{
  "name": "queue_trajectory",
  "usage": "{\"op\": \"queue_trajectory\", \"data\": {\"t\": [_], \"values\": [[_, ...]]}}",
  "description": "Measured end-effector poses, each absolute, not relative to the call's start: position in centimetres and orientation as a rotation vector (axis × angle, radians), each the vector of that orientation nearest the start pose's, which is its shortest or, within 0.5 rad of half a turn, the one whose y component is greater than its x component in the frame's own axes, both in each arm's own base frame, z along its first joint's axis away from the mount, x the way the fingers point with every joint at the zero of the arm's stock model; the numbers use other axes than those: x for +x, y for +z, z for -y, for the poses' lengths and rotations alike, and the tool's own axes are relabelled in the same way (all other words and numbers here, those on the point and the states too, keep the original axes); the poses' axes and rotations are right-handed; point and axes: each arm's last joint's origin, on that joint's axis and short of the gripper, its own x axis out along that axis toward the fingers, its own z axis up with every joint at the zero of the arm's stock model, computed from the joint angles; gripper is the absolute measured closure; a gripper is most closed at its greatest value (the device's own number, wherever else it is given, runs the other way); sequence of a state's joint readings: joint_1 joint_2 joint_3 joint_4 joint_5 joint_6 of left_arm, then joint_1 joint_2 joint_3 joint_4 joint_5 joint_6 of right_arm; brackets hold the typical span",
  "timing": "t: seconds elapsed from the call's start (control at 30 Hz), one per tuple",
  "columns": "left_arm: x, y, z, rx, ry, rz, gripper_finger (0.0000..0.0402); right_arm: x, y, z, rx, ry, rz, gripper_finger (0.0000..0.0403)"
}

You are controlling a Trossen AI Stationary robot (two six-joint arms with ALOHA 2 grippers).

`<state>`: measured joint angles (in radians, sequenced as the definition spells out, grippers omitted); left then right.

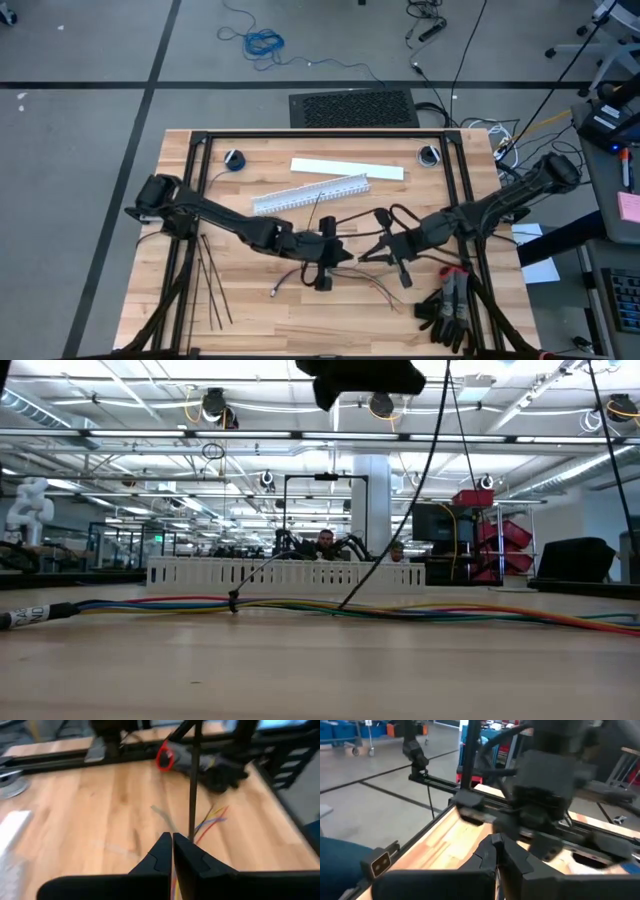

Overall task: Ziptie cables
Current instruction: Wrap the colored loose cables with the black zip tie

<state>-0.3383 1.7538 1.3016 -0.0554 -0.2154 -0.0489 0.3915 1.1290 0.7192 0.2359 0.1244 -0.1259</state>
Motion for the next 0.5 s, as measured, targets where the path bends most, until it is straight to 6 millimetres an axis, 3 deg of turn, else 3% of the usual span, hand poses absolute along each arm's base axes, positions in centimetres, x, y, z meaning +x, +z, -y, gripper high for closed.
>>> {"op": "queue_trajectory", "data": {"t": [0.27,0.5], "values": [[37.6,25.5,12.5,0.093,0.136,-0.515,0.0386,24.6,28.4,-6.7,-0.093,0.170,-0.125,0.0402],[36.7,22.4,10.6,0.059,0.268,-0.516,0.0385,25.6,27.6,-5.0,-0.082,0.128,-0.158,0.0402]]}}
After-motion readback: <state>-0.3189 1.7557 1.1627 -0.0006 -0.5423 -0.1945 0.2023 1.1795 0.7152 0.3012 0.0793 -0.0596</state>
